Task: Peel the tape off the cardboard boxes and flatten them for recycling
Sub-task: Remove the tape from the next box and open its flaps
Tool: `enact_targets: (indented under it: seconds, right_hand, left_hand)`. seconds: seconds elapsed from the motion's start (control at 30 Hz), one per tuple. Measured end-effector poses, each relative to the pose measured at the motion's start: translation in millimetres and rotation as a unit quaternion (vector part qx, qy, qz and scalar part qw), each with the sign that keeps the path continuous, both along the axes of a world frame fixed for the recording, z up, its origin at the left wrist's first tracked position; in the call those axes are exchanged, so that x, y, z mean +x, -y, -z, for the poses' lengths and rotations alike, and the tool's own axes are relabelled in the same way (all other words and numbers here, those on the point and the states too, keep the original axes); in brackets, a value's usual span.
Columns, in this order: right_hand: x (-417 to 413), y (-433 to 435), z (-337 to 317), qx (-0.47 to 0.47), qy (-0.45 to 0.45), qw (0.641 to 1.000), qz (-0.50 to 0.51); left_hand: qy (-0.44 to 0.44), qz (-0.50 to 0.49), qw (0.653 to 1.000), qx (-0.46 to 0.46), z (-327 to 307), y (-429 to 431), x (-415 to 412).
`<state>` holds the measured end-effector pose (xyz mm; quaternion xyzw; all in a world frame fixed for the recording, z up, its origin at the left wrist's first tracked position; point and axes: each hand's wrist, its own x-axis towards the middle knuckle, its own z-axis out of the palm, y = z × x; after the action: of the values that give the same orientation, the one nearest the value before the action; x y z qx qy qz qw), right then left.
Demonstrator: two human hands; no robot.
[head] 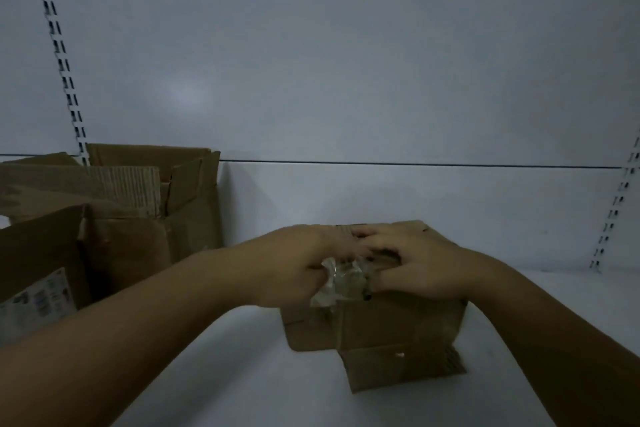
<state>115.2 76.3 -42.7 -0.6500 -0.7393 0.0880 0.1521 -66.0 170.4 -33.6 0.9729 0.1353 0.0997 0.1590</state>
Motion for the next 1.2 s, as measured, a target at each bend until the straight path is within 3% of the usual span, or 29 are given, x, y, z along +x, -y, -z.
enact_targets:
  seconds: [0.1, 0.23, 0.37, 0.53, 0.67, 0.77, 0.87, 0.97, 1.07, 1.2]
  right_hand:
    - [2, -1, -3, -0.013, -0.047, 0.999, 0.002]
    - [2, 2, -7, -0.029, -0.098, 0.995, -0.007]
    - [0, 0, -7, -0.026, -0.069, 0.997, 0.016]
    - [0, 1, -9, -0.041, -0.004, 0.999, 0.001]
    - [-1, 5, -11, -0.052, 0.006, 0.999, 0.014]
    - [-5, 6, -10, -0.045, -0.015, 0.999, 0.026]
    - [-7, 5, -9, -0.034, -0.020, 0.999, 0.037]
    - [-12, 6, -6, -0.016, 0.034, 0.998, 0.048]
    - [-17, 6, -1, 0.014, 0.121, 0.990, 0.076]
    - [-38, 5, 1, 0.065, 0.162, 0.977, 0.121]
  left_hand:
    - [-0.003, 0.034, 0.999, 0.026, -22, 12, -2]
    - [-0.101, 0.016, 0.995, 0.014, -44, 7, 18]
    - [-0.200, 0.014, 0.978, 0.053, -61, 8, 39]
    - [-0.214, -0.007, 0.973, 0.087, -69, 0, 44]
    - [-0.135, 0.013, 0.990, -0.033, -65, -18, 26]
    - [-0.004, 0.030, 0.986, -0.161, -40, -28, 9]
    - [0.194, 0.016, 0.912, -0.361, -1, -26, -2]
    - [0.325, -0.034, 0.841, -0.432, 28, -19, -5]
    - [0.372, -0.017, 0.771, -0.517, 41, -16, -5]
    - [0.406, -0.017, 0.753, -0.518, 46, -15, 0]
